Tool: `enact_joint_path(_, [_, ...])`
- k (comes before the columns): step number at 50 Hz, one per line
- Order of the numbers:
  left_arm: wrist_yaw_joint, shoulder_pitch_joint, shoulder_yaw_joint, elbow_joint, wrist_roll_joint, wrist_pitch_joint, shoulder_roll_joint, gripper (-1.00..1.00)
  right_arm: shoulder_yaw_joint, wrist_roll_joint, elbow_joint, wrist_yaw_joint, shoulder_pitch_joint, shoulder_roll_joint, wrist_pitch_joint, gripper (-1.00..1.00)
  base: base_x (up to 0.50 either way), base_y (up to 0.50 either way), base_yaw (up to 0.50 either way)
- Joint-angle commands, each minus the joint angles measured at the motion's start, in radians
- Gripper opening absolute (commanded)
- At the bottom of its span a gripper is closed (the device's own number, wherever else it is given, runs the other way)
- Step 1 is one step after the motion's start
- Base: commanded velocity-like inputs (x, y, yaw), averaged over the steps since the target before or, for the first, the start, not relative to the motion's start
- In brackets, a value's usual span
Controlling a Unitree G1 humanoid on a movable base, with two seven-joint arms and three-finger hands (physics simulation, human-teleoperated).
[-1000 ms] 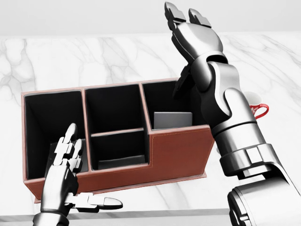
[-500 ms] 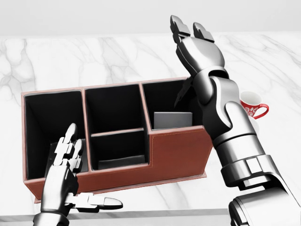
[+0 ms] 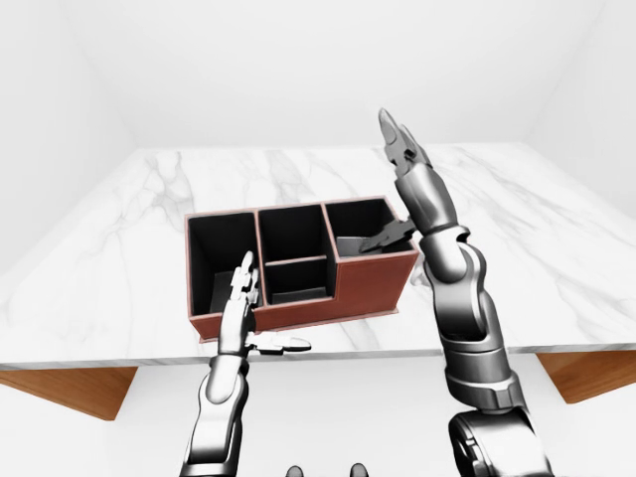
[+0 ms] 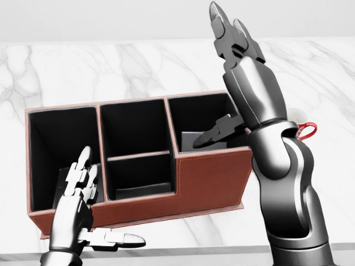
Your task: Pick up the book and place it in the right compartment of the caddy.
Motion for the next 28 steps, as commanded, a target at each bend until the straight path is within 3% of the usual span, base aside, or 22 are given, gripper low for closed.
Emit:
enact_joint_path(1, [-0.001,0.001,-0.003,0.02,0.005,-0.002,0.0,1.0,-0.004,0.121,-0.215,-0.045,0.229,0.027,0.0,1.0,0.0,0.0,0.0])
enact_joint_path(8, [-0.004,0.006,-0.003,0.009,0.002,-0.002,-0.001,1.0,0.016,0.129,-0.152,-0.105,0.29,0.035,0.0,1.0,0.0,0.0,0.0])
enact_joint_path(17, [-0.007,0.001,-0.003,0.024,-0.003,-0.002,-0.001,1.0,0.031,0.257,-0.121,-0.175,0.393,0.07,0.0,1.0,0.0,0.0,0.0])
enact_joint_path(19, [-0.007,0.001,-0.004,0.024,-0.003,-0.002,-0.001,1.0,0.034,0.288,-0.091,-0.186,0.408,0.073,-0.032,1.0,0.0,0.0,0.0])
enact_joint_path(21, [-0.007,0.001,-0.004,0.021,-0.003,-0.002,-0.002,1.0,0.03,0.315,-0.026,-0.227,0.441,0.073,-0.105,1.0,0.0,0.0,0.0])
enact_joint_path(22, [-0.006,0.001,-0.005,0.022,-0.002,-0.002,-0.002,1.0,0.029,0.322,-0.019,-0.234,0.448,0.071,-0.121,1.0,0.0,0.0,0.0])
enact_joint_path(26, [-0.005,-0.004,-0.005,0.048,-0.001,-0.002,-0.003,1.0,0.027,0.339,-0.025,-0.249,0.467,0.069,-0.167,1.0,0.0,0.0,0.0])
enact_joint_path(28, [-0.004,-0.017,-0.002,0.087,-0.004,-0.002,-0.003,1.0,0.033,0.35,-0.009,-0.258,0.476,0.069,-0.175,1.0,0.0,0.0,0.0])
